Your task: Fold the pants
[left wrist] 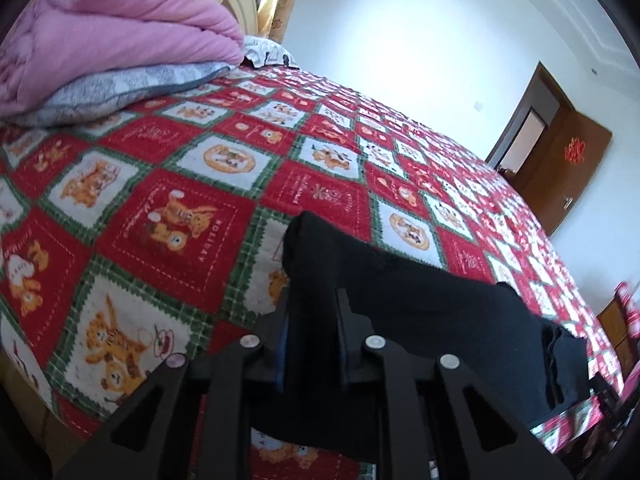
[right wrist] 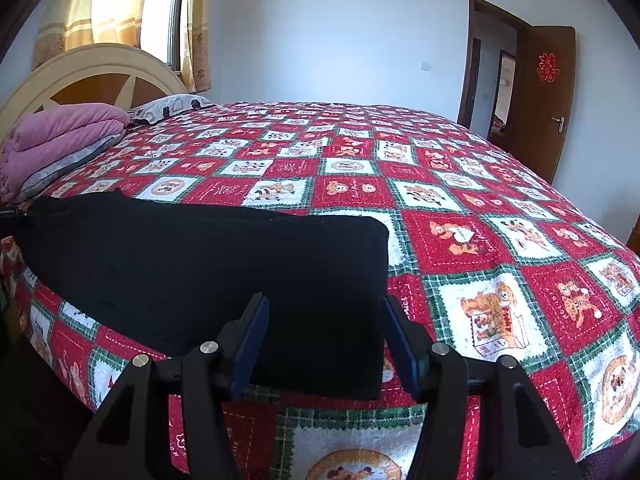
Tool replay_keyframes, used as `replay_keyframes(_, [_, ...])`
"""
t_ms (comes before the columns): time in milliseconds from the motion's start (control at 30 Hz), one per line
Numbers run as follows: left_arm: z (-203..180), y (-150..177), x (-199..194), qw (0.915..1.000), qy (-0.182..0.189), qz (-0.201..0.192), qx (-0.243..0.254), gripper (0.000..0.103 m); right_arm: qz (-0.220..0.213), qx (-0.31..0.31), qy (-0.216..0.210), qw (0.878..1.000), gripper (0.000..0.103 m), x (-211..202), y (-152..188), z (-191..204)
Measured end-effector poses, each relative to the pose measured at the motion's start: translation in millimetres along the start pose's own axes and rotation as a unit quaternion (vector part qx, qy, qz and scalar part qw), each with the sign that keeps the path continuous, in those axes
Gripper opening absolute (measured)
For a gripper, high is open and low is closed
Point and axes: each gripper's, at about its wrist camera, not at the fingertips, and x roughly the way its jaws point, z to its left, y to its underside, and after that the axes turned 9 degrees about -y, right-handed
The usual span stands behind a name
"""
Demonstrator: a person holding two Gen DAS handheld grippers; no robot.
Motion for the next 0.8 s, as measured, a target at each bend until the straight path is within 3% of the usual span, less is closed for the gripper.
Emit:
replay_keyframes(67, [-3, 2, 3, 0.9998, -0.016, 0.001, 0.011, 0.025, -0.001, -0.001, 0.000, 1.000, 0.059, 0, 0, 0])
replay_keyframes(133, [-3, 5, 8, 0.9993, -0.034, 0.003, 0.017, 0.047, -0.001, -0.002, 0.000, 1.000, 0.059, 0, 0, 1])
replay_keyframes(200, [4, 10, 10, 0.9990, -0.044, -0.004, 0.010, 0.060, -0.001, -0.003, 0.001, 1.000, 0.059, 0, 0, 1])
replay_keyframes(267, [9, 13, 11, 0.9996, -0.026, -0.009, 0.006, 0.056, 0.000, -0.003, 0.001, 1.000, 0.059, 0, 0, 1])
replay_keyframes(333, [8, 11, 9, 0.9999, 0.003, -0.004, 0.016, 0.024, 0.001, -0.003, 0.002, 1.000, 0.059, 1, 1, 2])
replay_keyframes(567, [-6, -1, -11, 0.9998, 0.018, -0.006, 0.003, 0.018, -0.004, 0.001, 0.003, 1.000, 0.059, -2, 1, 1])
replay_keyframes(800, [-28, -20, -51, 0.9951, 0.092, -0.028, -0.024, 0.018, -0.014, 0.020, 0.002, 1.000, 0.059, -7, -2, -6])
